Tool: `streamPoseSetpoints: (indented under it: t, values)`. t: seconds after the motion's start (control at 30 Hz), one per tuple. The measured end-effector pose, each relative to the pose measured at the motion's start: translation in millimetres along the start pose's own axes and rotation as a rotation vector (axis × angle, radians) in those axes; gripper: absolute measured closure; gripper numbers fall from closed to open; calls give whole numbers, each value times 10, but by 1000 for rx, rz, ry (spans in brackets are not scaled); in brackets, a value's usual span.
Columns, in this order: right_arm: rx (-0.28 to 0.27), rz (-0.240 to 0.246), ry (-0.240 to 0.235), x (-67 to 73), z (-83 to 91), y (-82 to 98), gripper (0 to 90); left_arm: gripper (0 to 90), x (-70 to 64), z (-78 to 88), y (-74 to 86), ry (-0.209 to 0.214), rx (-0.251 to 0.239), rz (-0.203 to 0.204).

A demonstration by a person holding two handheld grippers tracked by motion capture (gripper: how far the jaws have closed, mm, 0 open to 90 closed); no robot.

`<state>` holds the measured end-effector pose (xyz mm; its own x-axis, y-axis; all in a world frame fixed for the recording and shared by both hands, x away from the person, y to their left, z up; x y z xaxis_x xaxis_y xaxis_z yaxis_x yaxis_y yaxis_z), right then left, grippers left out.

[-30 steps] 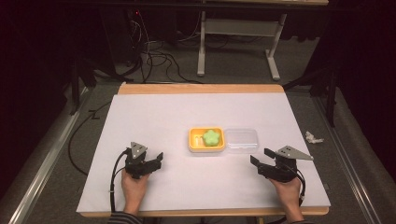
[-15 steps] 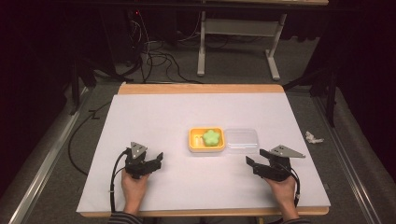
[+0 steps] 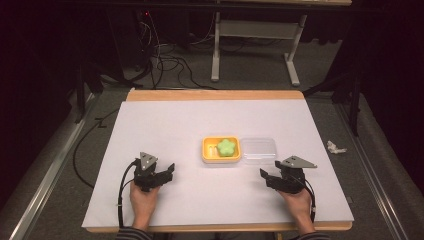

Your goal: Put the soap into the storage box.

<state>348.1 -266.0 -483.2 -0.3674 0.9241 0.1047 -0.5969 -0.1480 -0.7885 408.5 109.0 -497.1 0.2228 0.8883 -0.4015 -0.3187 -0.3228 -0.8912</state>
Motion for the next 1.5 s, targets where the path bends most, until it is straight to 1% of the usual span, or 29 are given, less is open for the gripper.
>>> streamPoseSetpoints:
  t: [0.03, 0.1, 0.17, 0.3, 0.37, 0.6, 0.73, 0.97, 1.07, 1.1, 1.17, 1.33, 1.5]
  values:
    - [9, -1, 1, 5, -3, 2, 319, 240, 0, 0, 0, 0, -1, -1]
    - [6, 5, 4, 7, -23, 0, 319, 239, -1, 1, 0, 1, -1, 0]
    - [15, 9, 5, 5, -37, 1, 320, 239, 0, 1, 0, 1, -1, -1]
    - [19, 9, 10, 15, -46, 5, 320, 239, 0, 2, 0, 2, 0, -2]
    - [25, 23, 27, 32, -72, 20, 320, 239, -1, 3, 0, 2, -1, -2]
    - [27, 18, 30, 39, -97, 40, 319, 238, -1, 2, 0, 2, -1, -1]
    - [28, 27, 31, 51, -99, 42, 320, 238, -1, 3, 1, 2, -1, -4]
    - [35, 20, 34, 63, -129, 99, 318, 239, -1, 0, 2, 0, -1, -4]
    - [23, 21, 30, 68, -124, 97, 318, 239, 1, -2, 4, -2, -1, -7]
    - [28, 20, 30, 67, -123, 100, 318, 239, -2, -2, 2, -2, -2, -3]
    - [23, 20, 29, 64, -122, 102, 319, 240, -2, -3, 3, -2, -2, -3]
    - [32, 10, 35, 58, -134, 108, 318, 240, -5, 1, 5, 0, -4, -6]
    - [29, 7, 28, 47, -128, 108, 318, 239, -11, 4, 5, 3, -6, -4]
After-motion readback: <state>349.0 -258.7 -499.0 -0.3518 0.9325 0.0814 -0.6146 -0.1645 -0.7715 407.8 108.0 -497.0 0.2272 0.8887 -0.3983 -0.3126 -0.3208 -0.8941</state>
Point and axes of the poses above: each handheld gripper's, and its own axes: z roughly backward along the jaws, y roughly out of its underside, x roughly to its left, the point moved 3 cm from there along -z, roughly forward along the jaws, and after that the axes turned 4 degrees about -z, right-handed, at the moved point
